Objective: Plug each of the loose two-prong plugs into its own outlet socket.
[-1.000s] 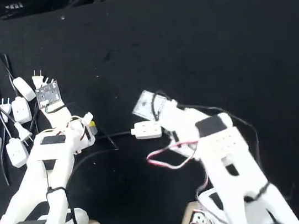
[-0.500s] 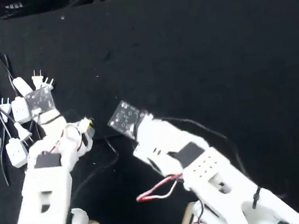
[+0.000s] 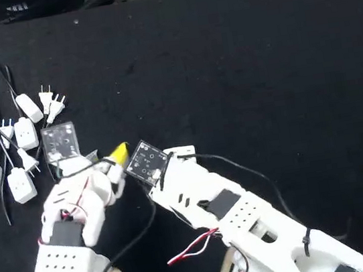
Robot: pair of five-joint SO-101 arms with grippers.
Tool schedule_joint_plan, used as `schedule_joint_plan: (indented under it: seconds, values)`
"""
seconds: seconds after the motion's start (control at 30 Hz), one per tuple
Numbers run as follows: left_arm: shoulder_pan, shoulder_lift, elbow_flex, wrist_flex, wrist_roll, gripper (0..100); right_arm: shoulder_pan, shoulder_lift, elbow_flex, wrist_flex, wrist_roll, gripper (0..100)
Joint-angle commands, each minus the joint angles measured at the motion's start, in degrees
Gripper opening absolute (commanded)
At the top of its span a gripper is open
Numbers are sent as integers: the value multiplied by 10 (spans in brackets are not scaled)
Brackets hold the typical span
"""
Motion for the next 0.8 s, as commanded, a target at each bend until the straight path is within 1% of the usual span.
schedule_joint_plan:
  seconds: [0.0,0.17,0.33,0.5,0.6,0.77]
  values:
    - [36,-49,13,2,-19,213,-8,5,-4,-18,-27,13]
    - [62,-69,26,3,-36,213,-8,2,-4,-18,-29,11]
    - [60,-70,26,3,-40,213,-8,1,-4,-15,-29,11]
    - [60,-71,42,2,-105,213,-8,-4,-6,-15,-29,11]
    - [58,-70,42,2,-112,213,-7,-32,3,-10,-29,11]
    - [58,-75,51,-1,-112,213,-4,-136,21,47,-29,11]
